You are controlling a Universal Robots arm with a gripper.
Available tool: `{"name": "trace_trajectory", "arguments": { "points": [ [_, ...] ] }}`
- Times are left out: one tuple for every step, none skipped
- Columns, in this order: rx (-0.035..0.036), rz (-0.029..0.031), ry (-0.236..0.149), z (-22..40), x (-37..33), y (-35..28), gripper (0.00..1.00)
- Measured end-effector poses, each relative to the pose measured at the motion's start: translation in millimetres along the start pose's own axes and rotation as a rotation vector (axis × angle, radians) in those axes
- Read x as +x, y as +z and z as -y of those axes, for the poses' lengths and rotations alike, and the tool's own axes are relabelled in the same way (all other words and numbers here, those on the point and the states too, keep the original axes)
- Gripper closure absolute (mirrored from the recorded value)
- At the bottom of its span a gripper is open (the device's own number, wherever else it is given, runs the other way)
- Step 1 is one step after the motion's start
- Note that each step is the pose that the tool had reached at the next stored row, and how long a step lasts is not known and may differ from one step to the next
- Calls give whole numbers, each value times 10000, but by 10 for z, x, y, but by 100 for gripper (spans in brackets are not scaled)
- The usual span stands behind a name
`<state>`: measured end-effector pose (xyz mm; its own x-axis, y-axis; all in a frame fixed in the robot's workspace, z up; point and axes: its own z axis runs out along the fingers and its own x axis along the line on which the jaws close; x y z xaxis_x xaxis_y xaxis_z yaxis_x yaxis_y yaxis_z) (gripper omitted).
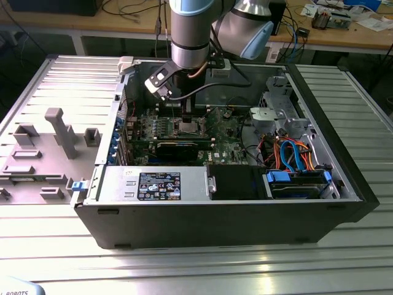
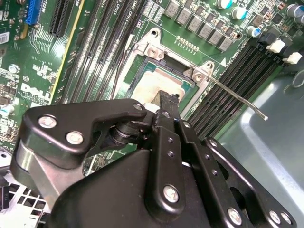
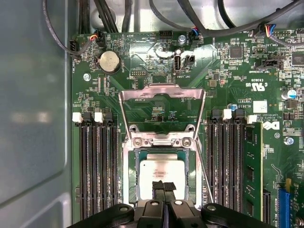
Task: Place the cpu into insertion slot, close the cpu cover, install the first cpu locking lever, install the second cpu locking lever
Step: 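Close the cpu cover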
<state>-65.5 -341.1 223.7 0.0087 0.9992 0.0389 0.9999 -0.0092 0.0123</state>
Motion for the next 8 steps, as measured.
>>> {"name": "trace_trajectory", "arguments": {
  "points": [
    [0,0,0,0,0,-5,89],
    [-1,-1,1,0,0,-7,89],
    [0,0,0,0,0,-11,89],
    [0,0,0,0,0,-15,89],
    [0,1,0,0,0,-18,89],
    [0,0,0,0,1,-20,89],
    [0,0,0,0,1,-23,89],
    [0,0,0,0,1,-29,89]
  ]
}}
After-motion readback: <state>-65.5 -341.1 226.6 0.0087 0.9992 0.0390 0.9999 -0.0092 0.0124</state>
